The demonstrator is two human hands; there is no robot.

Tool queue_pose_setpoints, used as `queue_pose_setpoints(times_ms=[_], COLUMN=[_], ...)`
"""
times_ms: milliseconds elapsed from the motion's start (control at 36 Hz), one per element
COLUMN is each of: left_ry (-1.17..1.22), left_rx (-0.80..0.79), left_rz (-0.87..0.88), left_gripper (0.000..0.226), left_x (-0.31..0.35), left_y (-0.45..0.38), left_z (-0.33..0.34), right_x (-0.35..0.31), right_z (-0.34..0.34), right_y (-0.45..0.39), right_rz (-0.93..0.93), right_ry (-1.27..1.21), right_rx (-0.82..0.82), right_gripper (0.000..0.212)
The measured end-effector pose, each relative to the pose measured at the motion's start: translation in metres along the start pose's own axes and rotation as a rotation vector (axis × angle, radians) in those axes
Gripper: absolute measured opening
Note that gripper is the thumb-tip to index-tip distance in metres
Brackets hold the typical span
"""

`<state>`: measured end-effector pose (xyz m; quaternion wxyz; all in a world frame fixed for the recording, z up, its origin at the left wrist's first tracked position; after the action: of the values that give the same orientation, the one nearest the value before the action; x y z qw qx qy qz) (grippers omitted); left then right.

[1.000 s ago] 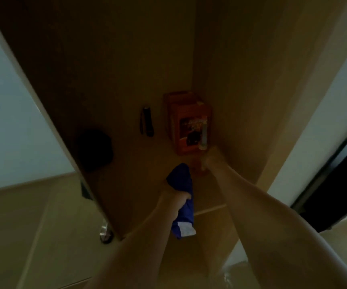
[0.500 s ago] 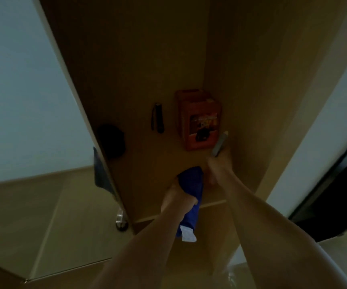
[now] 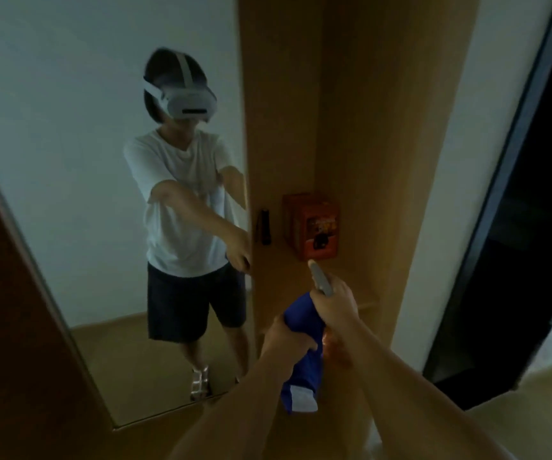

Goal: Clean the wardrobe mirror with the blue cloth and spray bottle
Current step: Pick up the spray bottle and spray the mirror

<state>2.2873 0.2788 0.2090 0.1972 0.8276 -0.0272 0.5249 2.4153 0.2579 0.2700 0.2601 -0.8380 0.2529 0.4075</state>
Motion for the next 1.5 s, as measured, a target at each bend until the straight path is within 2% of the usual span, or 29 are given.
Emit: queue_pose_setpoints(times_ms=[167,306,417,528,583,667,722,806,917,1028,1278,1500], left_ry=[-0.008,-0.004,0.081,0.126,0.124,0.125,0.135,0.154,0.152,0.102,0.089,0.049], left_rx=[0.057,0.197,0.265,0.313,0.333,0.341,0.347,0.35,0.338,0.296,0.277,0.261], left_rz=[0.052,0.063,-0.037,-0.096,-0.113,-0.126,-0.132,-0.107,-0.061,-0.02,0.031,0.034], left_gripper=[0.045,0.047,0.085,0.093,0.094,0.095,0.095,0.091,0.087,0.084,0.083,0.084], left_x=[0.008,0.004,-0.006,-0.015,-0.019,-0.023,-0.024,-0.022,-0.012,-0.002,0.007,0.02], left_y=[0.048,0.059,0.064,0.07,0.072,0.074,0.075,0.073,0.068,0.059,0.044,0.04], left_z=[-0.063,-0.119,-0.159,-0.191,-0.204,-0.221,-0.233,-0.251,-0.274,-0.29,-0.301,-0.3], right_x=[-0.094,-0.166,-0.215,-0.257,-0.272,-0.293,-0.31,-0.333,-0.347,-0.364,-0.383,-0.406], right_z=[-0.003,-0.007,-0.008,-0.01,-0.012,-0.015,-0.014,-0.007,-0.002,0.007,0.01,-0.001], right_y=[0.037,0.049,0.052,0.049,0.049,0.046,0.046,0.048,0.046,0.043,0.031,0.026], right_rz=[-0.133,-0.199,-0.239,-0.279,-0.292,-0.314,-0.34,-0.37,-0.28,-0.233,-0.203,-0.295], right_ry=[-0.085,-0.226,-0.361,-0.465,-0.498,-0.491,-0.438,-0.451,-0.59,-0.611,-0.67,-0.717], right_rx=[-0.064,-0.027,-0.047,-0.024,0.006,0.044,0.022,-0.043,-0.006,0.014,0.082,0.133], right_gripper=[0.017,0.012,0.012,0.01,0.006,0.016,0.011,0.016,0.011,0.019,0.014,0.014])
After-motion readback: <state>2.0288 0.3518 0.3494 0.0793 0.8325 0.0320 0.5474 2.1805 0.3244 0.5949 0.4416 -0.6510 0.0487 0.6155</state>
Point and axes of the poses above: each hand's wrist, its own y-axis away from the middle knuckle, its own z-axis out of the palm, x = y × z, the point moved 7 cm from there along -y, towards the middle knuckle, and after that the axes turned 6 degrees about x, right-handed, at the moved point
